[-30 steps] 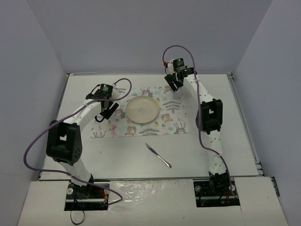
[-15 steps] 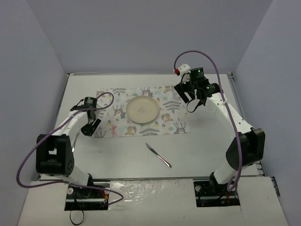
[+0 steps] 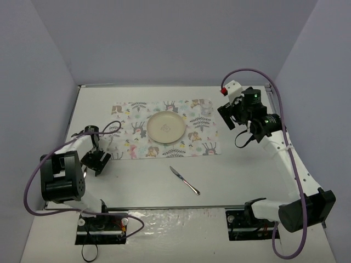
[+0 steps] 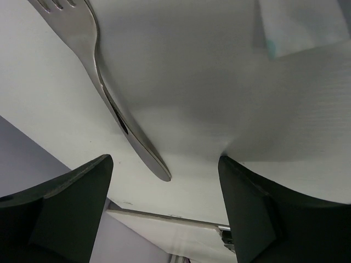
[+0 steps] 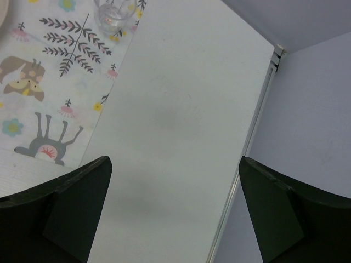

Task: Set the dinner table for one person

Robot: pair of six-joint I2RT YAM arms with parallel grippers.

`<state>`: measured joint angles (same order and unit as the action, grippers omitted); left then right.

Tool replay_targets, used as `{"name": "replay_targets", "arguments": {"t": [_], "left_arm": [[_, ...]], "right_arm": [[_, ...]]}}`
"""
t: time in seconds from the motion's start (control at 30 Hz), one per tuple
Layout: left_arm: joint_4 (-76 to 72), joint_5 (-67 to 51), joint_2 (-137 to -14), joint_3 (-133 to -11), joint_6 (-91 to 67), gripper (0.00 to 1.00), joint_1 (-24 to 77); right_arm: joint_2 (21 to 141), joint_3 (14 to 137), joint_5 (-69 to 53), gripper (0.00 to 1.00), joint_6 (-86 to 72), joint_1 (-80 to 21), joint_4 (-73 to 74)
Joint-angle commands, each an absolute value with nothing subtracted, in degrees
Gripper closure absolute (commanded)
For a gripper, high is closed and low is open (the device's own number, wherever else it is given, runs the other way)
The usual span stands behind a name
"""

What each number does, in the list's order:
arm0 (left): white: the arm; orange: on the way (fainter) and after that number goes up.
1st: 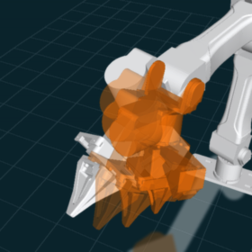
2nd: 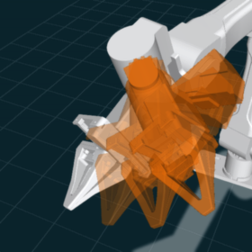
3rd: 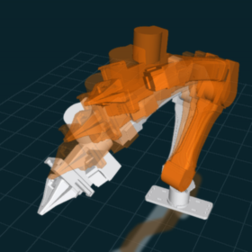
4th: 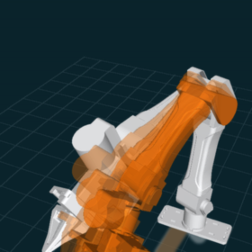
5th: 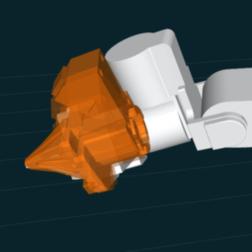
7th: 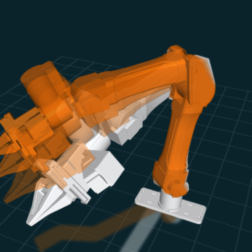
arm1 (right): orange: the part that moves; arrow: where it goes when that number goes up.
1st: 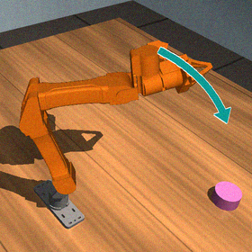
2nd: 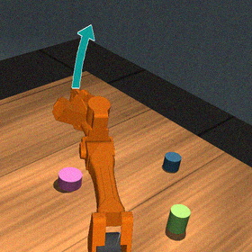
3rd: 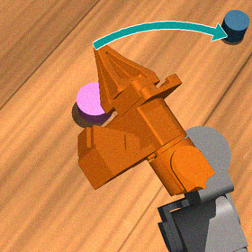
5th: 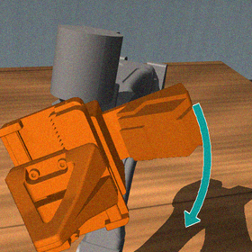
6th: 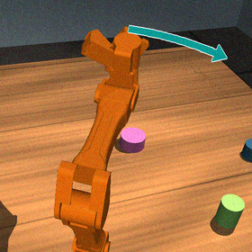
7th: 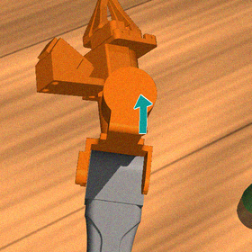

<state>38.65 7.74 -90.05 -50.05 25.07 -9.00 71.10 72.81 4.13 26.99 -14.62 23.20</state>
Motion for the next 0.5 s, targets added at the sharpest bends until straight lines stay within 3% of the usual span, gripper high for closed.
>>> {"name": "replay_targets", "arguments": {"t": [0.0,0.2,0.37,0.47], "left_arm": [[36.8,-4.2,-96.3,-54.8,28.1,0.25,-15.2],[41.2,-7.6,-104.3,-61.1,31.2,0.39,-18.8],[45.8,-9.5,-108.8,-65.6,32.0,0.75,-19.3],[46.9,-9.4,-110.1,-67.6,31.5,0.90,-19.4]], "right_arm": [[71.3,76.0,1.1,0.02,24.9,-12.0,23.0],[73.2,76.9,-1.5,0.03,23.8,-11.1,23.1],[74.0,76.0,-2.6,0.03,23.7,-10.7,23.0],[73.6,75.2,-2.8,0.03,23.9,-10.6,23.0]]}}
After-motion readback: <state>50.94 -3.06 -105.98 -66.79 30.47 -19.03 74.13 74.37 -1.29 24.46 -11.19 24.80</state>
